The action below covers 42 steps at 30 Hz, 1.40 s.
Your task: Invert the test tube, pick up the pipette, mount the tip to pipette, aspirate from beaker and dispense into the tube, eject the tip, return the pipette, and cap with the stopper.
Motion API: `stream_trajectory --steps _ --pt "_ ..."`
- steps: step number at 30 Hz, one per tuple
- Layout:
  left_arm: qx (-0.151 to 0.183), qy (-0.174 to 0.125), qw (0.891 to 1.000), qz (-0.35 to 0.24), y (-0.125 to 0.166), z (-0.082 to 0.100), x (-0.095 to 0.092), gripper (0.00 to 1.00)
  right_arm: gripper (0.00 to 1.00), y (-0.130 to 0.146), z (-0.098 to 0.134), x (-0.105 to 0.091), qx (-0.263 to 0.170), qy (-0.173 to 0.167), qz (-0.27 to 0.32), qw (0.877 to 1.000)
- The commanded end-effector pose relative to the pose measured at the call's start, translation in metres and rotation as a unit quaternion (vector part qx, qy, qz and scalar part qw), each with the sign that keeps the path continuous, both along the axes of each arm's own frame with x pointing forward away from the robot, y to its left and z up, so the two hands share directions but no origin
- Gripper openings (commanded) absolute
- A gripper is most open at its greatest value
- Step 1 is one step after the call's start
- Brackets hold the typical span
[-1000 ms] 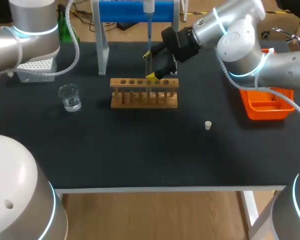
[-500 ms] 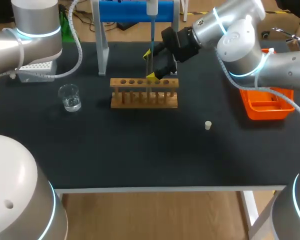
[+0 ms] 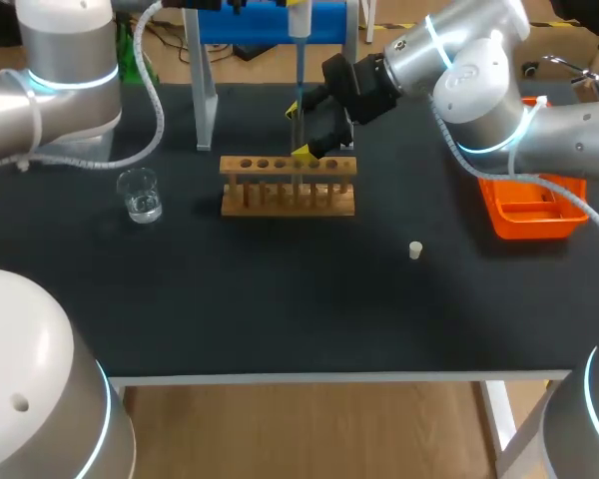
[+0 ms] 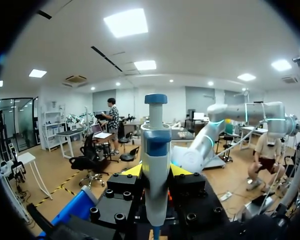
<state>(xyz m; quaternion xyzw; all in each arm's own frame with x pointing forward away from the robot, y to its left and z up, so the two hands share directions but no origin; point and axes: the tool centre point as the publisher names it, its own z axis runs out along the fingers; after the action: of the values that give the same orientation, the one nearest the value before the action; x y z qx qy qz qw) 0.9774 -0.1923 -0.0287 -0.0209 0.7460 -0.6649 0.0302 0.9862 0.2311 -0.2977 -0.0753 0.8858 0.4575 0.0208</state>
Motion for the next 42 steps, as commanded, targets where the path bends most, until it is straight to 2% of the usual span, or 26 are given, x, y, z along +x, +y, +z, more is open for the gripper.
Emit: stream_trajectory --steps 1,9,42 --pt "-0.004 -0.006 1.0 0.002 0.003 -0.003 0.002 0.0 1.0 -0.001 0.001 0.0 -0.001 0.001 0.0 1.0" --pt "-0.007 -0.019 1.0 0.0 0.006 -0.009 0.009 0.0 1.0 -0.001 0.001 0.0 -0.001 0.001 0.0 1.0" --pt "-0.026 0.012 1.0 0.006 0.013 -0.033 0.016 0.0 1.0 -0.001 0.001 0.0 -0.001 0.001 0.0 1.0"
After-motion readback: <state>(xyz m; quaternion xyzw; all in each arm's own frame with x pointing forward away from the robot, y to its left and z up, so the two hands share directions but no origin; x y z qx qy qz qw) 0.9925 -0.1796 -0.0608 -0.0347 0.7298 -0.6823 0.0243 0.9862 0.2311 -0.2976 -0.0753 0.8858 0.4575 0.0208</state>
